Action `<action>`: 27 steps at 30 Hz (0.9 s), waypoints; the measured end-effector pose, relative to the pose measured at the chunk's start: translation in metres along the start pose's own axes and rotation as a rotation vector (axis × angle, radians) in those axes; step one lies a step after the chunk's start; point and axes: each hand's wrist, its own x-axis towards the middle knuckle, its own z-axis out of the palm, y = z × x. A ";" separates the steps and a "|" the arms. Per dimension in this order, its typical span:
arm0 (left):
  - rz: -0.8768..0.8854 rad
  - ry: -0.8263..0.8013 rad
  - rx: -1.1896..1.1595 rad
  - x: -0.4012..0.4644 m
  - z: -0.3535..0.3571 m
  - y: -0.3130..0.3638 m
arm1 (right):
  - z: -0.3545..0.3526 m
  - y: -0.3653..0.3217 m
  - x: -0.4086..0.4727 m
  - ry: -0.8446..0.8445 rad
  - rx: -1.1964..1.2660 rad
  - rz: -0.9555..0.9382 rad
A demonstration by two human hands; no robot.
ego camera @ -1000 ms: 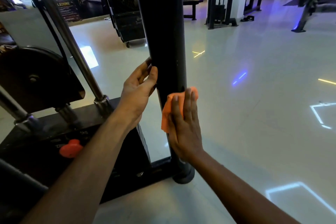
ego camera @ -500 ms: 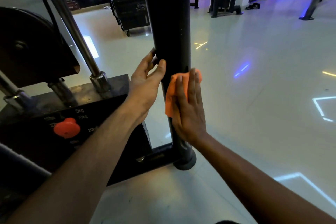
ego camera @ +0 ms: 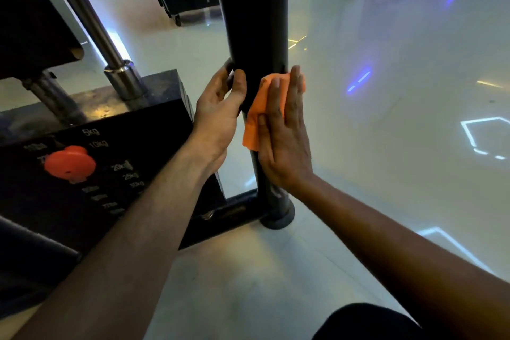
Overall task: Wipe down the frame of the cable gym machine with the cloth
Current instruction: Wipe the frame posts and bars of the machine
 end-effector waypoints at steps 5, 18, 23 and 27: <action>-0.015 -0.010 -0.005 -0.004 0.000 -0.007 | 0.015 0.034 -0.063 -0.193 -0.178 -0.032; -0.071 -0.043 0.047 -0.012 -0.003 -0.033 | 0.027 0.037 -0.066 -0.102 -0.116 -0.003; -0.116 -0.044 0.082 -0.018 -0.003 -0.049 | 0.022 0.043 -0.090 -0.211 -0.088 0.059; -0.107 -0.062 0.087 -0.015 -0.002 -0.058 | 0.022 0.026 -0.060 -0.065 -0.011 0.081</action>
